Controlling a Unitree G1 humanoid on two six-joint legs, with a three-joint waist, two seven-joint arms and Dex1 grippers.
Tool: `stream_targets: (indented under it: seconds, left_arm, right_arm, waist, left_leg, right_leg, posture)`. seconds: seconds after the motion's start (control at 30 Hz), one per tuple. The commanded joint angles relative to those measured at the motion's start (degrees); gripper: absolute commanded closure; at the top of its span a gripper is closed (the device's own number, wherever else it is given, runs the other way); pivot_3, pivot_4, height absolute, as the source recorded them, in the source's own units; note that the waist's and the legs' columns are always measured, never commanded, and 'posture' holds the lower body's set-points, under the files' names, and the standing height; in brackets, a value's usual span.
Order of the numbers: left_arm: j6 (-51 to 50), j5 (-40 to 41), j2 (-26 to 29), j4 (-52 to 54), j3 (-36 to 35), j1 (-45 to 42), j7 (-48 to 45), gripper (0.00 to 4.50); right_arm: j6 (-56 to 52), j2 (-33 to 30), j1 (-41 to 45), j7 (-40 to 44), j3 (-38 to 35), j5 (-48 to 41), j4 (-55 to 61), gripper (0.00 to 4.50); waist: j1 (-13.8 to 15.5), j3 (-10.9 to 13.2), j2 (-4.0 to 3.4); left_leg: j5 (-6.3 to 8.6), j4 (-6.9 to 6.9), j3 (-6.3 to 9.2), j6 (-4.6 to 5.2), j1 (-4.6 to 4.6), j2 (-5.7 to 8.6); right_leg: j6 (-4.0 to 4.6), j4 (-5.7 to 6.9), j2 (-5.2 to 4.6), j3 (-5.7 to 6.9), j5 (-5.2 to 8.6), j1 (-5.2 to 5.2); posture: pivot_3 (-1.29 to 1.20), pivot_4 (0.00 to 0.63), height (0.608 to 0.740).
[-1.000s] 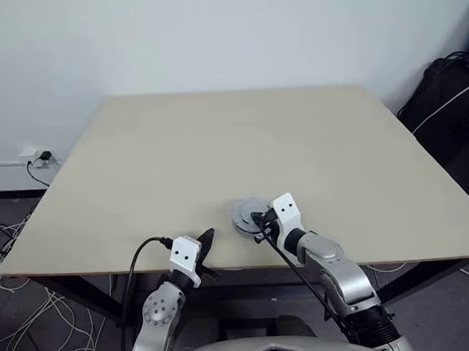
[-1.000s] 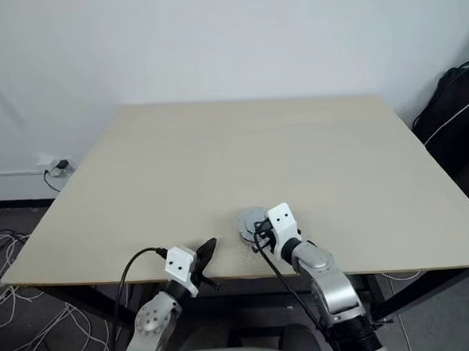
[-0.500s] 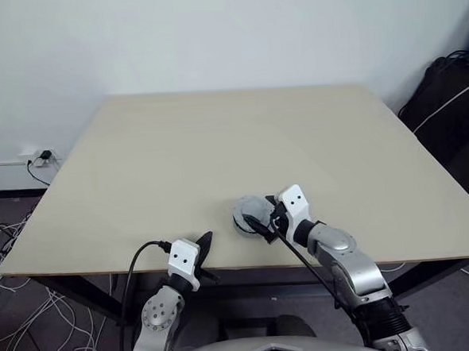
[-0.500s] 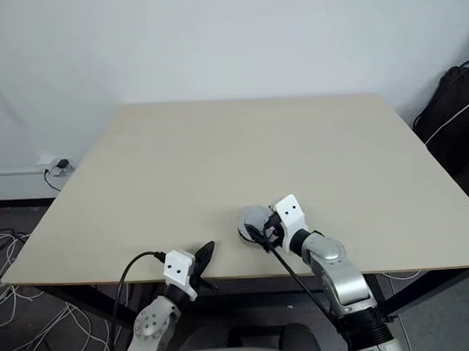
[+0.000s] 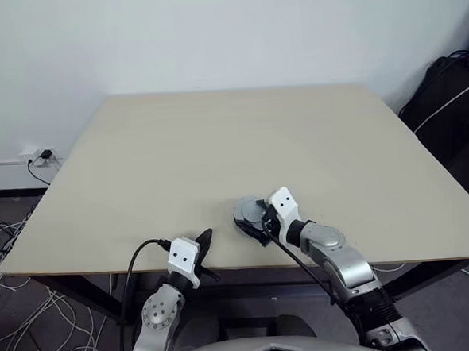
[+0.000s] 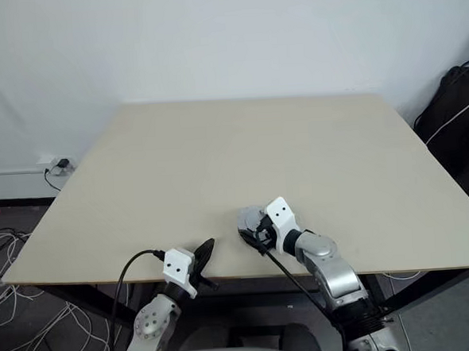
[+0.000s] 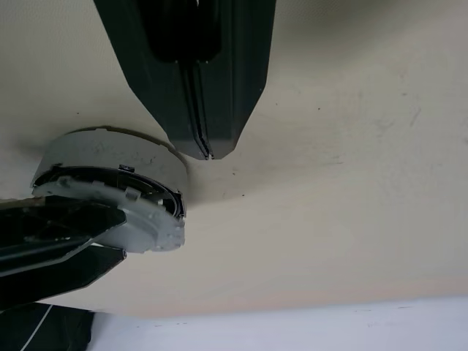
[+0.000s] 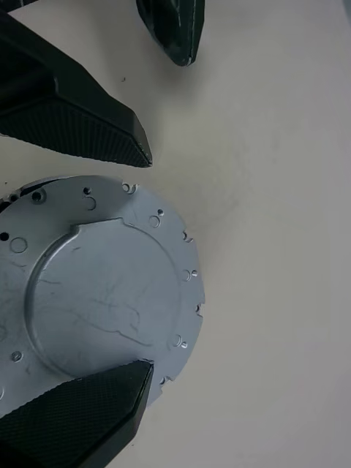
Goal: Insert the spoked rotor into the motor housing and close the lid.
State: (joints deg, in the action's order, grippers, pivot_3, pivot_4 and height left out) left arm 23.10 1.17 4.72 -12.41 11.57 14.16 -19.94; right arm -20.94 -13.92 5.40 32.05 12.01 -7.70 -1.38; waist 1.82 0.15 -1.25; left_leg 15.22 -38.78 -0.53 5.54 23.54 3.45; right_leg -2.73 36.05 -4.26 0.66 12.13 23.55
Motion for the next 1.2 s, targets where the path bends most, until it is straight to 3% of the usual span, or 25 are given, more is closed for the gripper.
stream_targets:
  seconds: [0.03,0.77,0.93,1.2]
  left_arm:
    - [1.05,0.53,-0.03,1.20,-0.02,-0.56,-0.27,4.50]
    - [0.98,0.40,-1.00,0.35,0.55,-1.99,-0.03,4.50]
    - [0.76,0.28,-1.05,0.94,0.78,-1.47,0.15,4.50]
    - [1.22,0.44,-1.03,-0.09,0.72,-1.50,-0.09,4.50]
  right_arm:
    - [1.35,0.43,1.08,-0.39,-0.09,0.30,0.59,0.02]
    - [0.73,-1.09,3.31,-0.56,-0.31,2.09,-3.27,0.02]
    - [1.00,-1.02,3.03,-0.48,-0.14,2.10,-3.11,1.17]
    - [0.67,-1.94,2.96,0.83,-0.29,1.49,-1.79,1.24]
  waist:
    - [0.00,0.00,0.00]
    - [-0.01,0.00,-0.01]
    - [0.10,-0.01,-0.01]
    - [0.18,-0.01,-0.01]
  left_leg:
    - [0.00,0.00,0.00,0.00,0.00,0.00]
    - [0.00,0.00,0.00,0.00,0.00,0.01]
    - [0.00,0.00,-0.01,0.00,0.00,0.01]
    - [0.00,0.00,0.00,0.00,0.00,0.01]
  right_leg:
    - [0.00,0.00,0.00,0.00,0.00,0.00]
    - [0.00,0.00,-0.01,-0.01,0.00,0.01]
    - [0.00,0.01,-0.03,-0.01,0.00,0.00]
    - [0.00,0.00,-0.02,0.00,0.00,0.00]
  posture:
    - [0.00,0.000,0.740]
    - [0.00,0.000,0.740]
    - [0.00,0.000,0.740]
    - [0.00,0.000,0.740]
